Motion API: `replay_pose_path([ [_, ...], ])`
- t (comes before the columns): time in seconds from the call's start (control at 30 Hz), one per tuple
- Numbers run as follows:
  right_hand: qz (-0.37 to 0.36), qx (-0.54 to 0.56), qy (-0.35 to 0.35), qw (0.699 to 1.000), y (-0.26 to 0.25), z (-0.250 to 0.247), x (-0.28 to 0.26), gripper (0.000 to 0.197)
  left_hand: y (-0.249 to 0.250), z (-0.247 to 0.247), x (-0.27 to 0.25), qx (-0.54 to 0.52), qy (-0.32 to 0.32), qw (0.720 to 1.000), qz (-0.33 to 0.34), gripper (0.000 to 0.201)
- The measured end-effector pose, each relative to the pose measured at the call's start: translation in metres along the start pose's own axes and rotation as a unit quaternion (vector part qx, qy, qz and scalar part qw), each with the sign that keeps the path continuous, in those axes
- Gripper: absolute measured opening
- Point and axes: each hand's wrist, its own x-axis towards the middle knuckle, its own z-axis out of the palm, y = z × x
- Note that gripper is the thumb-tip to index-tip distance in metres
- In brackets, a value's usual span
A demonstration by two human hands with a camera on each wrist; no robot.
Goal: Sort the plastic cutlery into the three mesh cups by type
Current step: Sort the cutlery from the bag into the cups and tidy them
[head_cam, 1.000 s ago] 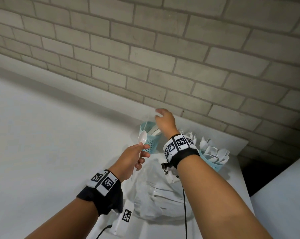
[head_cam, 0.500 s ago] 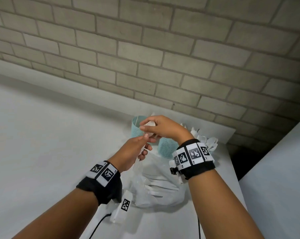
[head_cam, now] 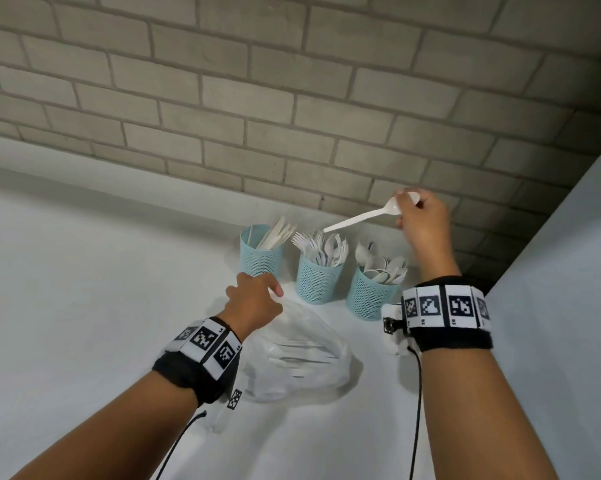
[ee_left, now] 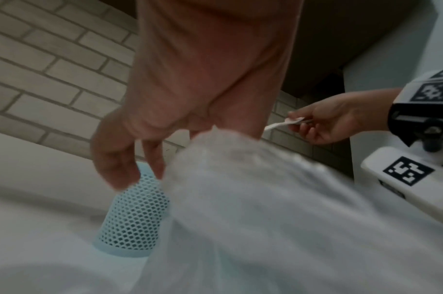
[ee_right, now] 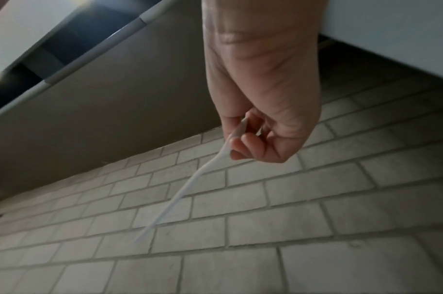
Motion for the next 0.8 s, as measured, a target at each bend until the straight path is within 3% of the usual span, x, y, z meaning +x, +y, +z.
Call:
replay_pose_path([
  [0.2, -0.034, -0.234, 0.094, 0.967, 0.024, -0.020, 0.003, 0.034, 0.000, -0.004, -0.003, 0.058, -0.073, 0.995, 0.040, 0.032],
  [0.57, 0.055, -0.435, -0.146, 0.887, 0.086, 0.026, -0.028, 0.037, -0.012, -0.010, -0.007, 0.030, -0.112, 0.992, 0.057, 0.049],
  [0.7, 0.055, -0.423, -0.106, 0.898, 0.068, 0.032, -0.036, 0.035, -0.015, -0.017, -0.010, 0.086, -0.129, 0.984, 0.091, 0.064],
  [0.8, -0.033, -0.345, -0.051, 0.937, 0.039, 0.037, -0.043, 0.033, -0.014, -0.018, -0.013, 0.097, -0.133, 0.979, 0.118, 0.067],
])
